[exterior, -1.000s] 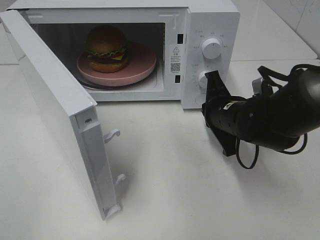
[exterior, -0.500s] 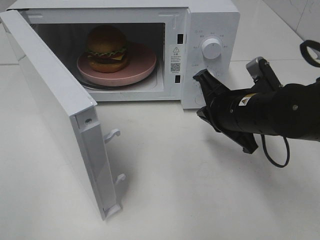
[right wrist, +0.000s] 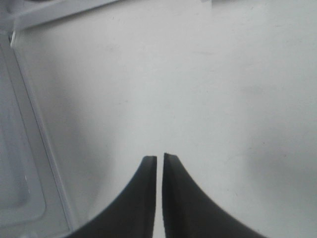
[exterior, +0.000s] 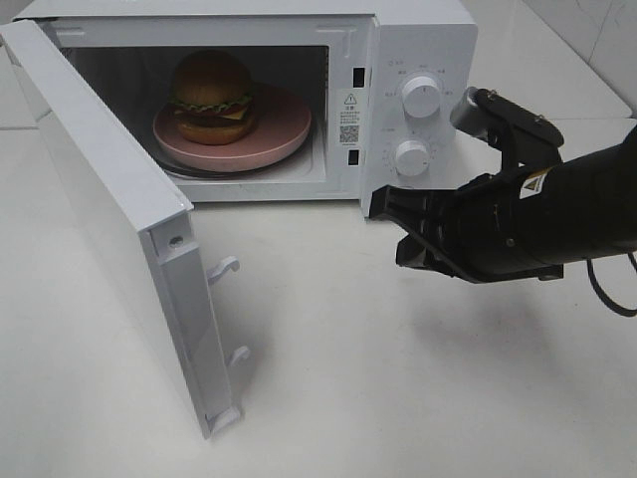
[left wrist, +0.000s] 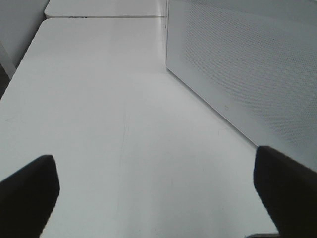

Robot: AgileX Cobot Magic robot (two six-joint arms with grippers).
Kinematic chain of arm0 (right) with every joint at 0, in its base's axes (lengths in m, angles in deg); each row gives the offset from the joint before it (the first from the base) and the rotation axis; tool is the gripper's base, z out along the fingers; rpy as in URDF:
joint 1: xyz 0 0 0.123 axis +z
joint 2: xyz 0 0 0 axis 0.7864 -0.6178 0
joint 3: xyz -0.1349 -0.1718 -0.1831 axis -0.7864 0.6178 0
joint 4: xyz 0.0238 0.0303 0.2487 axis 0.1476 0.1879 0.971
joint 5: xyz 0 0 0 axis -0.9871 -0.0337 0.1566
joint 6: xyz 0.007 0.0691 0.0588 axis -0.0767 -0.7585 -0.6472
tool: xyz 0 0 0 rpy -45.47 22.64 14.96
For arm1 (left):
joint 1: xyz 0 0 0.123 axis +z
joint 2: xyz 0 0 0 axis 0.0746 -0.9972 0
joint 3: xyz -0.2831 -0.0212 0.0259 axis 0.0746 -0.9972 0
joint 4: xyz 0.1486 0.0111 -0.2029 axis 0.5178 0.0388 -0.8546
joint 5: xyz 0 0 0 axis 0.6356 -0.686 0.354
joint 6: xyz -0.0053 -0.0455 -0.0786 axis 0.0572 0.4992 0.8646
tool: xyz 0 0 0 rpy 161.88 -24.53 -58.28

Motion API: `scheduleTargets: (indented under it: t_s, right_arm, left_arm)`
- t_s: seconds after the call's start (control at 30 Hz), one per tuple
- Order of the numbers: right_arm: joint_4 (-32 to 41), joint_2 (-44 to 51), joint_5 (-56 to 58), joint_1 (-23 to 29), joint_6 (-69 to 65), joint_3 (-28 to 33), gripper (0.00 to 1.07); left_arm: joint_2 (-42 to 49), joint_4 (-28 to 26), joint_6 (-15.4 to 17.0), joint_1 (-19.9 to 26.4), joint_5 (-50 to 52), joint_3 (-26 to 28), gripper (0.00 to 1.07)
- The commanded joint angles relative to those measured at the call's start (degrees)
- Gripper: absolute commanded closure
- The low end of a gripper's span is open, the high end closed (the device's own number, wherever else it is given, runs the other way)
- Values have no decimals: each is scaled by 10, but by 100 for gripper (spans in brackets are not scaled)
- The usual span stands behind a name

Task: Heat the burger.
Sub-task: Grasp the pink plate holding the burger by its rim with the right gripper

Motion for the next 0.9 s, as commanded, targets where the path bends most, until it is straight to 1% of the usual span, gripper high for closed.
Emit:
scheduleTargets:
  t_s: [0.03,0.1,0.2,0.23,0.3,0.37,0.47,0.57,0.67,0.73,0.77,0.8,0.83,0.9]
  right_arm:
    - [-4,17,50,-2,62,-3,99]
    - [-16,23,133,-2,156,-27,98]
    - [-22,23,156,-2,175,-34,98]
    - [-35,23,193,-2,203,-48,97]
    - [-42,23,205,-2,217,-54,97]
    - [-91,23,254,-2,275,-83,96]
    - [-99,23,266,-2,288,-88,96]
    - [-124,23,312,-2,388,-118,94]
    - [-128,23,321,-2,414,-124,94]
    - [-139,23,350,-2,517,-147,93]
    - [-139,23,350,-2,517,-147,93]
    - [-142,23,356,-2,578,-155,92]
    - [-142,23,356,-2,578,-155,92]
    - [-156,23,367,-2,656,-167,91]
  left_arm:
    - [10,-1,2,0,9,-1,7]
    - [10,-1,2,0,9,-1,7]
    - [10,-1,2,0,9,-1,7]
    - [10,-1,2,0,9,-1,7]
    - [10,-1,2,0,9,-1,7]
    - [10,-1,2,0,9,-1,7]
    - [10,-1,2,0,9,-1,7]
    - [10,-1,2,0,9,-1,7]
    - [10,-1,2,0,9,-1,7]
    - [10,-1,2,0,9,-1,7]
    - [10,-1,2,0,9,-1,7]
    - [10,-1,2,0,9,-1,7]
    - [10,-1,2,0,9,-1,7]
    - [10,-1,2,0,9,-1,7]
